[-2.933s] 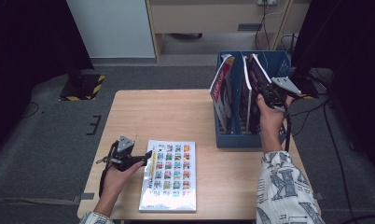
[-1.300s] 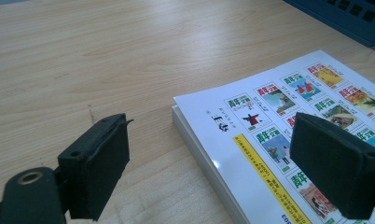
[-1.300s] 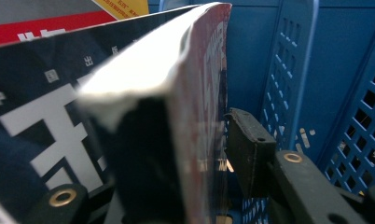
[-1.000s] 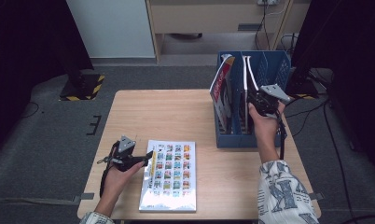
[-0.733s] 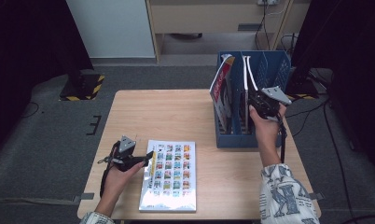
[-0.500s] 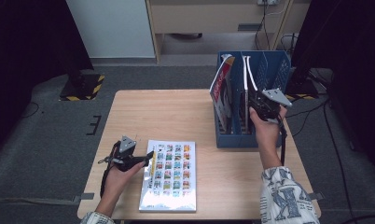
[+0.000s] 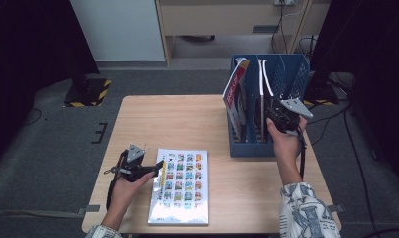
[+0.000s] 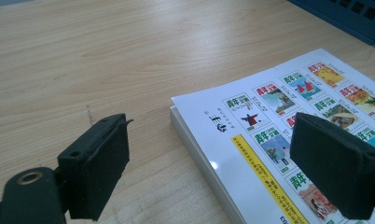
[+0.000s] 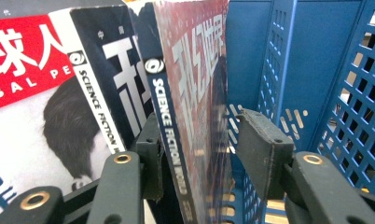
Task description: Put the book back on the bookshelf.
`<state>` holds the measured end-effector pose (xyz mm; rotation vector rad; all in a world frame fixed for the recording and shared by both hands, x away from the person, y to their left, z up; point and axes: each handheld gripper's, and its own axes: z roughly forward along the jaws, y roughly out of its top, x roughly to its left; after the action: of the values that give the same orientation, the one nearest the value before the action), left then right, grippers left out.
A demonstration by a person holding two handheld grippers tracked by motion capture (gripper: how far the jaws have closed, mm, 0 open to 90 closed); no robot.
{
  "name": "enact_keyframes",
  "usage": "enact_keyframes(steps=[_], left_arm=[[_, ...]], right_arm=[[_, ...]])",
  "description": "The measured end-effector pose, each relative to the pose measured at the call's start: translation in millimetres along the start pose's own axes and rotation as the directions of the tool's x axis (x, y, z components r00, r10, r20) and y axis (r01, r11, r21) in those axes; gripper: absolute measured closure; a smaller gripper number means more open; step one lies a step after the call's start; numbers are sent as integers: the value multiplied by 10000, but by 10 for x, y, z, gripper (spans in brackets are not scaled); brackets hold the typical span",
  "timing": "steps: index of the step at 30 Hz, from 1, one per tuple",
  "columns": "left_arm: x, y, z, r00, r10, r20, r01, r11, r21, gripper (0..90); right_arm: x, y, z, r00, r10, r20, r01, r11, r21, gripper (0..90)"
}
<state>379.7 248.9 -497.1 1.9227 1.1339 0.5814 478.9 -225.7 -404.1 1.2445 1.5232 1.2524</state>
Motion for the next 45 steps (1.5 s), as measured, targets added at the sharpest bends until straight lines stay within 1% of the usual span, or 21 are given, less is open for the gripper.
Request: enact_keyframes(steps=[7,10,14,19,22,26,32,36,41,45], left_arm=[[0,0,3,10000,0,2,0,10000,11,116],[-2,1,0,10000,1,2,-1,10000,7,115],[-5,0,5,10000,16,1,-16,10000,5,115],[-2,0,10,10000,7,-2,-7,10000,38,115],[-7,0,9,10000,15,9,-15,10000,16,115],[-10,2,6,10000,12,25,-12,10000,25,115],[-8,0,9,10000,15,32,-16,10000,23,115],[-10,1,10,10000,35,41,-36,10000,43,115],[-8,-1,10,10000,66,41,-66,9999,91,115],[-12,-4,20,10000,67,44,-67,9999,118,113]], right_arm=[[1,-24,-52,10000,-75,-60,75,10000,-7,518],[20,-34,-84,9994,-353,-13,353,9994,6,510],[31,-40,-127,9989,-470,-2,470,9989,6,486],[35,-56,-169,9991,-415,-76,415,9991,20,475],[52,-63,-193,9986,-509,-128,510,9987,51,462],[63,-72,-229,9986,-476,-252,478,9988,68,450],[106,-104,-248,9971,-457,-601,465,9988,120,368],[133,-116,-250,9967,-409,-695,419,9990,138,308],[156,-109,-287,9952,-304,-932,321,9993,175,242],[166,-141,-330,9933,-302,-1112,332,9991,245,223]])
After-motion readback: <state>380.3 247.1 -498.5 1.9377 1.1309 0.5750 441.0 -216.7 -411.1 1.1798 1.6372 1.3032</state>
